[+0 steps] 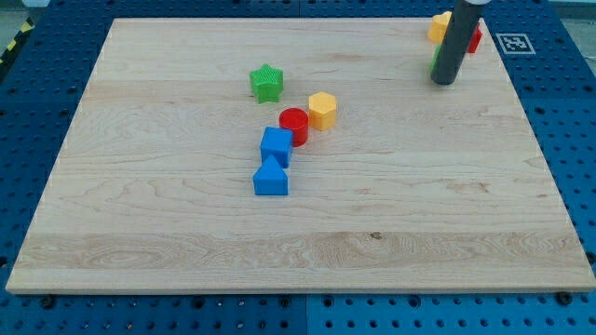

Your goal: Move the green star closer to group of blocks

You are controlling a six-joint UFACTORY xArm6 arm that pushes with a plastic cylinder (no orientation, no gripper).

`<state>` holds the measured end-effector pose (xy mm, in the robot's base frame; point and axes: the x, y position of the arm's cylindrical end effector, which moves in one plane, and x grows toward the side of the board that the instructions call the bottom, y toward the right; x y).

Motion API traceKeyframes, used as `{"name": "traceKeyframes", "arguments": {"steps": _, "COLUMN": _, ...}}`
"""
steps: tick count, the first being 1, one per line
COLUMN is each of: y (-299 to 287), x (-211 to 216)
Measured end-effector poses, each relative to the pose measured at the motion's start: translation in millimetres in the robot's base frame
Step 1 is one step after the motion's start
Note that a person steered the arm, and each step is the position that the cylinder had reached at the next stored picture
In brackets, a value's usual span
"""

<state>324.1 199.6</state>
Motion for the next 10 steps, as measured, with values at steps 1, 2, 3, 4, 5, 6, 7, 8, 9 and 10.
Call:
{"name": "traceKeyframes", "arguments": {"steps": 1, "y": 13.3, "x": -20.0}}
{"name": "traceKeyframes", "arguments": {"steps": 2, "y": 22.8, "x": -28.3}}
{"name": "traceKeyframes", "arguments": {"steps": 3, "y": -37.4, "x": -28.3}}
{"name": "traceKeyframes", "arguments": {"steps": 4, "y": -133.0, "x": -37.7}}
{"name": "traceKeyframes", "arguments": {"steps": 5, "y": -238.6, "x": -40.6}}
{"name": "traceKeyframes", "arguments": {"steps": 6, "y": -332.0, "x": -27.4}}
{"name": "traceKeyframes", "arguments": {"steps": 7, "y": -323.9, "x": 7.3}}
{"name": "traceKeyframes", "arguments": {"steps": 8, "y": -316.3, "x": 10.2}}
{"name": "traceKeyframes", "arguments": {"steps": 9, "y": -290.1, "x": 52.8}}
{"name": "traceKeyframes", "arguments": {"steps": 10, "y": -251.6, "x": 47.0}}
